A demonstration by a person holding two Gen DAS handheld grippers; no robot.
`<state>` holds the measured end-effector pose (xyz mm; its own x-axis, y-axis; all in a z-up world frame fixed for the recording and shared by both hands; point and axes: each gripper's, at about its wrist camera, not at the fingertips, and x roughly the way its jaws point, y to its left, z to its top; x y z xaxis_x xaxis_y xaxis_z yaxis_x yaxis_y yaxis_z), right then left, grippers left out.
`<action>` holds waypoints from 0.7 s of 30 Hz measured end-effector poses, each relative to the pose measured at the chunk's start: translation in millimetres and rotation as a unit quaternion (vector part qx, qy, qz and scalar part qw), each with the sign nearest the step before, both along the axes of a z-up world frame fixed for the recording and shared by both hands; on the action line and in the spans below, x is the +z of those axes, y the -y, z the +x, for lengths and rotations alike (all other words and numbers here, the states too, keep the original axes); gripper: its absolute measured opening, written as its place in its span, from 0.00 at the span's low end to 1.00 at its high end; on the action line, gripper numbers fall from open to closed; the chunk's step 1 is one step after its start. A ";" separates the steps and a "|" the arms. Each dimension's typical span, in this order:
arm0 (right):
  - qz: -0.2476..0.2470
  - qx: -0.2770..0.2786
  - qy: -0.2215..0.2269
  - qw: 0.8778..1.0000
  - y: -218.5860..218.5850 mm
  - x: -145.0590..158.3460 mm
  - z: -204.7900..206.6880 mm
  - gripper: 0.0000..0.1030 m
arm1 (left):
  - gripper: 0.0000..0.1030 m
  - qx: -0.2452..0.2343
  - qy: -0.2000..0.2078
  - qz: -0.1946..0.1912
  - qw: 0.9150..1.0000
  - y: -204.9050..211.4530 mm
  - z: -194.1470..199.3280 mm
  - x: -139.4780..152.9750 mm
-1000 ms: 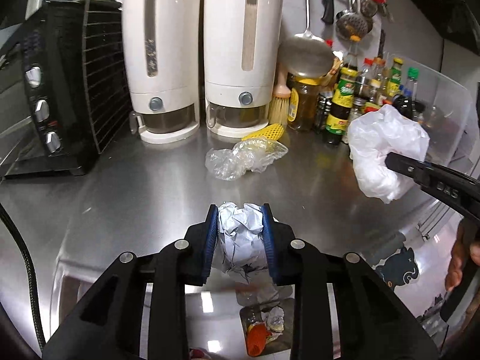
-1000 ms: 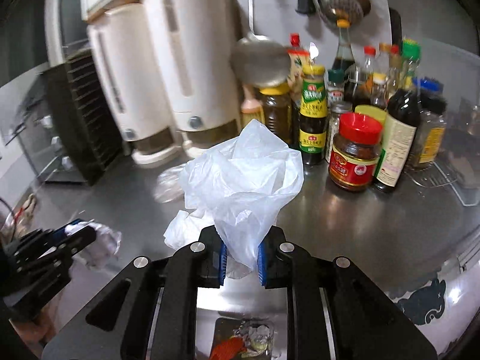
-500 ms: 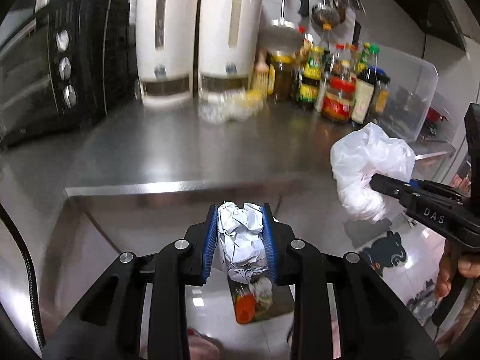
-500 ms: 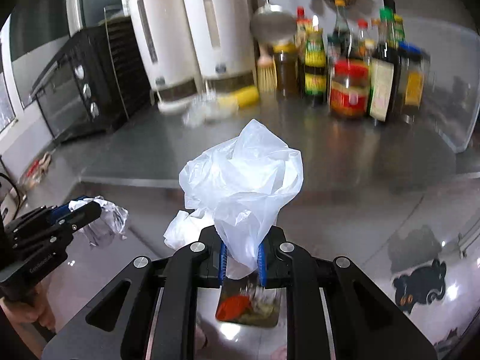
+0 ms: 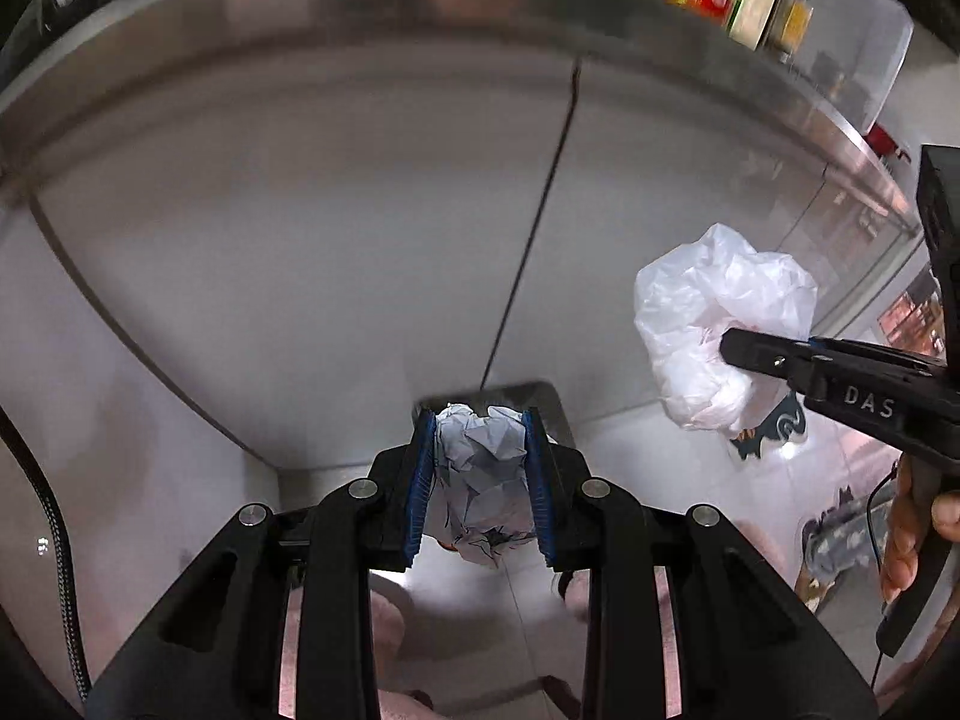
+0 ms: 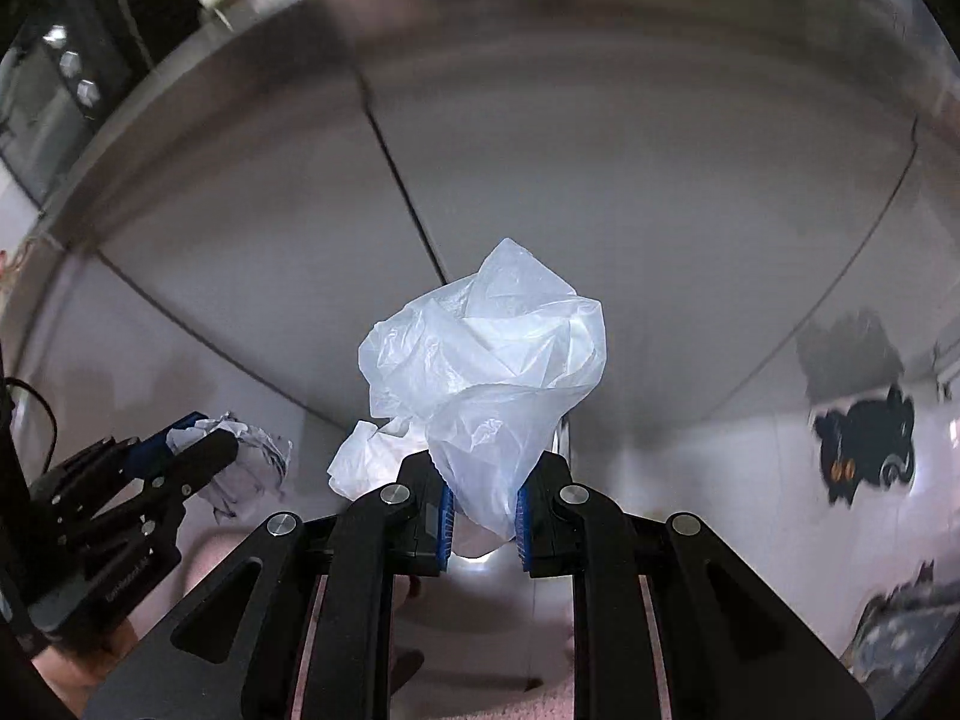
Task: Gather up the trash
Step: 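Carry the paper and plastic bag down over the floor bin and open both tools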
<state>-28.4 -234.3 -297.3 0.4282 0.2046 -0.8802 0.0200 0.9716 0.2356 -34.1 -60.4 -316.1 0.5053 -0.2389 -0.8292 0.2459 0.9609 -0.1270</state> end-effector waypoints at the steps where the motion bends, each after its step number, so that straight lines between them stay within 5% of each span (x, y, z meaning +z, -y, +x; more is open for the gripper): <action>1: 0.001 -0.002 -0.014 1.000 0.5 -13.4 3.0 0.17 | 0.26 -0.001 -0.009 0.000 1.000 1.7 3.4 -10.0; 9: 0.026 -0.016 -0.098 0.995 8.8 -96.4 30.1 0.17 | 0.26 -0.011 -0.074 0.020 0.997 17.0 35.5 -80.4; 21: 0.027 -0.019 -0.163 0.986 -4.9 -160.5 70.3 0.19 | 0.27 -0.020 -0.181 0.029 0.983 37.3 73.9 -171.4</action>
